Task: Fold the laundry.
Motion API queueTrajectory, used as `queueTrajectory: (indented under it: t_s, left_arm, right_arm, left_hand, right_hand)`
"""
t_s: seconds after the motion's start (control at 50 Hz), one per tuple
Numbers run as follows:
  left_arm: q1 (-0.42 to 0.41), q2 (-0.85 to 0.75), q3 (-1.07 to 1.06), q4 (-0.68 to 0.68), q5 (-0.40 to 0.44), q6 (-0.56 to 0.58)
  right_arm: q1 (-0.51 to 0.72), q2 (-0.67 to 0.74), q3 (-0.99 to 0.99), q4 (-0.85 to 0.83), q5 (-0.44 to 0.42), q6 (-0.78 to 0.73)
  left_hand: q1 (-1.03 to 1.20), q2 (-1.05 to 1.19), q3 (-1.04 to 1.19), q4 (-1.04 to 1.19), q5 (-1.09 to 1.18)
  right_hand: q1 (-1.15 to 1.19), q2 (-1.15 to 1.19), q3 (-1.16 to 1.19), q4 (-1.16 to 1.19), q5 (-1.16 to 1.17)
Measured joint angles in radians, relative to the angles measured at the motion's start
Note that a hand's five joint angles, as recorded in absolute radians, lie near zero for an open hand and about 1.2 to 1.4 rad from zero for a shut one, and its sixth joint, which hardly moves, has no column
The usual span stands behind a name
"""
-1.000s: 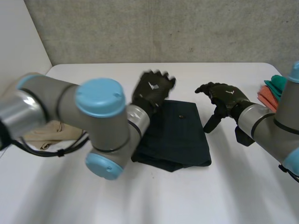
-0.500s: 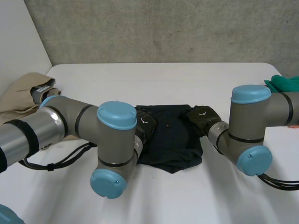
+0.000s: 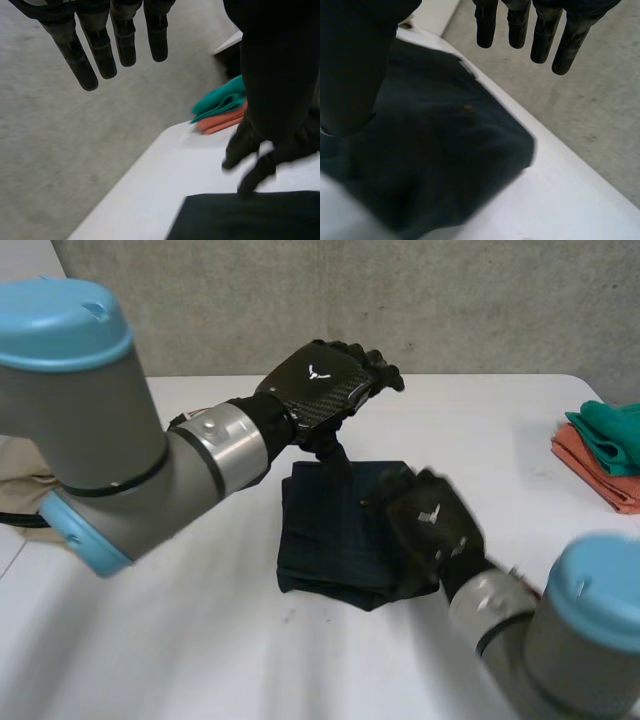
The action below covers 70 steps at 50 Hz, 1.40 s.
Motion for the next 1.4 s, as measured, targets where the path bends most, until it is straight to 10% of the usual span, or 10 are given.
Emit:
queueTrajectory:
  t_s: [0.12,0.42,0.66,0.72,0.96,1.4]
  left_arm:
    - [0.044,0.008,-0.004,-0.058,0.122,-0.025]
    - [0.026,-0.007,-0.021,-0.052,0.084,-0.019]
    - [0.025,-0.005,-0.033,-0.052,0.078,-0.023]
    - [0.026,-0.003,-0.037,-0.052,0.077,-0.023]
    - [0.034,0.006,-0.035,-0.043,0.075,-0.023]
    - [0.039,0.013,-0.034,-0.017,0.034,-0.024]
  right_arm:
    - [0.064,0.117,0.067,-0.159,0.046,-0.025]
    - [0.067,0.349,-0.106,-0.310,0.084,-0.189]
    - [0.072,0.415,-0.208,-0.311,0.075,-0.189]
    - [0.067,0.429,-0.245,-0.304,0.076,-0.178]
    - [-0.020,0.363,-0.273,-0.288,0.067,-0.152]
    - [-0.451,0.345,-0.649,-0.276,-0.291,0.140]
  left_hand:
    - [0.000,0.000,0.000,0.000,0.000]
    - [0.000,0.000,0.000,0.000,0.000]
    - [0.000,0.000,0.000,0.000,0.000]
    - [0.000,0.000,0.000,0.000,0.000]
    - [0.002,0.000,0.000,0.000,0.000]
    - [0.002,0.000,0.000,0.000,0.000]
  right_hand:
    - [0.000,0.000,0.000,0.000,0.000]
    - [0.007,-0.005,0.011,-0.001,-0.002]
    - [0.384,0.391,0.405,0.370,0.272]
    - [0.720,0.888,0.893,0.862,0.745]
    - [0.753,0.958,0.967,0.943,0.830]
    - [0.781,0.958,0.967,0.945,0.831]
